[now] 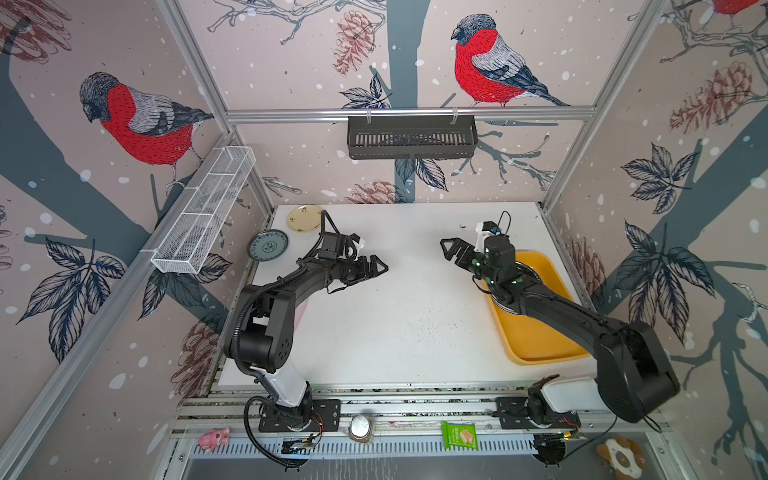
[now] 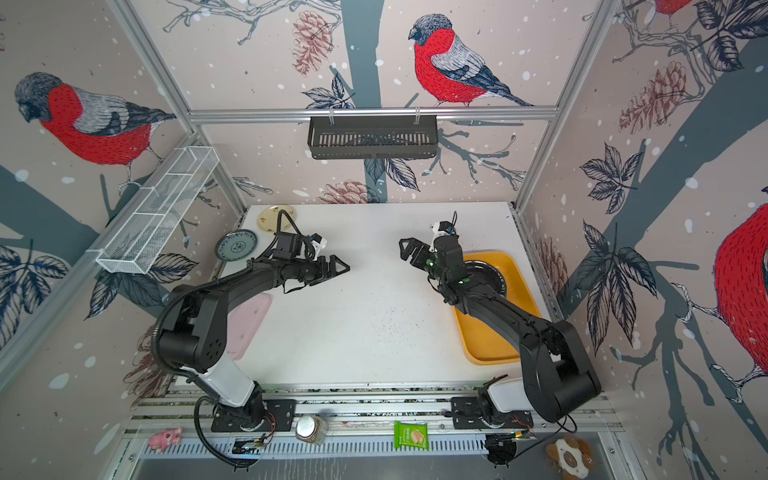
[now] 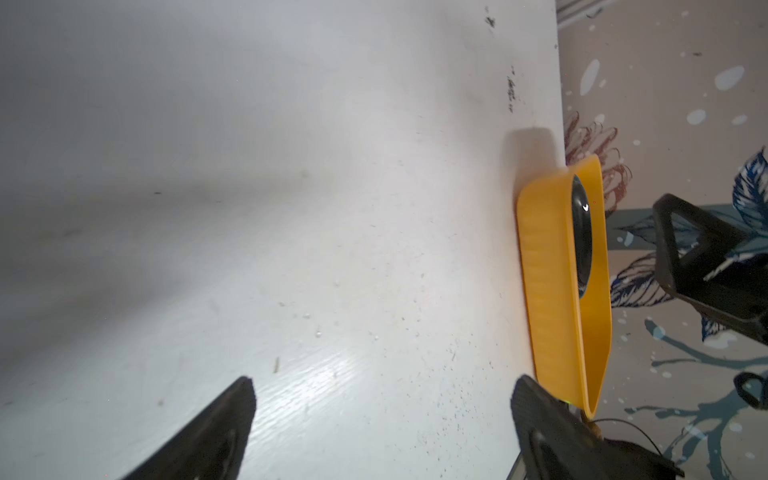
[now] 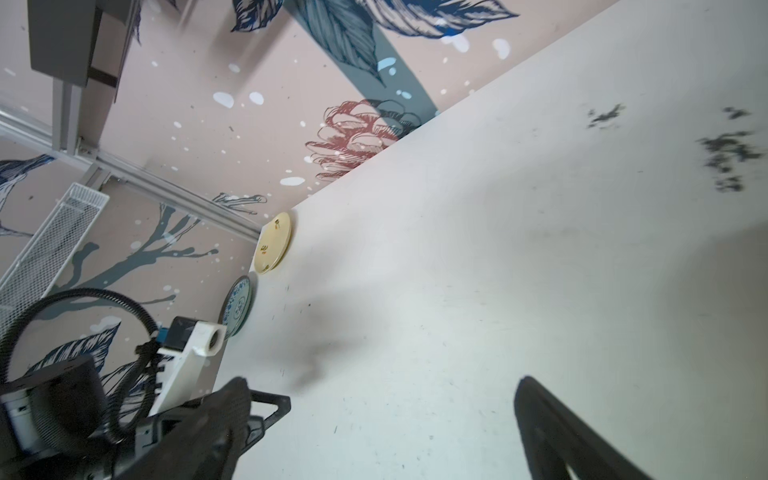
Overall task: Place the plates into the plastic bin on the countertop
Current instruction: 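Raise the right gripper out of the bin while the left moves to the cream plate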
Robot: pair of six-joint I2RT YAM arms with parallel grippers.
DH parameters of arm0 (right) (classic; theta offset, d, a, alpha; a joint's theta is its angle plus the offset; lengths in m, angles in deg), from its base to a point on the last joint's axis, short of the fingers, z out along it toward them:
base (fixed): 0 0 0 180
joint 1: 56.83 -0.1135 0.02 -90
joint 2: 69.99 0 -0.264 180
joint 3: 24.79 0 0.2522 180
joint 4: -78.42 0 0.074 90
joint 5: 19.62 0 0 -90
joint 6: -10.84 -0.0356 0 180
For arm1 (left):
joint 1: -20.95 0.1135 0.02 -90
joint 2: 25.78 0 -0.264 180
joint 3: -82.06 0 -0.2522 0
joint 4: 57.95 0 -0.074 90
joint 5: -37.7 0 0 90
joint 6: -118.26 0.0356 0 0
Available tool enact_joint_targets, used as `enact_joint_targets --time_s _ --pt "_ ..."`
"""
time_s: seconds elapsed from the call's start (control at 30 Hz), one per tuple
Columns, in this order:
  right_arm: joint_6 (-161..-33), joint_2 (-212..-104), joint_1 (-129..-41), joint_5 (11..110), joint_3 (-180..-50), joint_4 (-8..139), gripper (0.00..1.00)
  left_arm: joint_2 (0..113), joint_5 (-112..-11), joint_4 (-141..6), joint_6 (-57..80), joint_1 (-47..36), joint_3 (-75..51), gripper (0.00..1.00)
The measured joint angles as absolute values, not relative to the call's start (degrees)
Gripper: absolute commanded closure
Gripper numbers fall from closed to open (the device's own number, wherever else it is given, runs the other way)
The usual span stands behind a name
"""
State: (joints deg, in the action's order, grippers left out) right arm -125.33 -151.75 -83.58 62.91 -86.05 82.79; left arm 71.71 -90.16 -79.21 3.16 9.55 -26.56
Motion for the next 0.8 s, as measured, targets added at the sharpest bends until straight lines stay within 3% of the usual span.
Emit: enact_joint_targets --time_s 0.37,0.8 --pt "-126.1 -164.2 -89.5 55.1 -92.3 93.4 0.0 75.1 -83.3 -75.5 -4.3 19.9 -27.6 0.04" --pt "-126.9 -160.9 -90.8 53.0 -88.6 96.1 0.0 83.2 -72.7 -72.5 -11.8 28.3 -17.7 0.05"
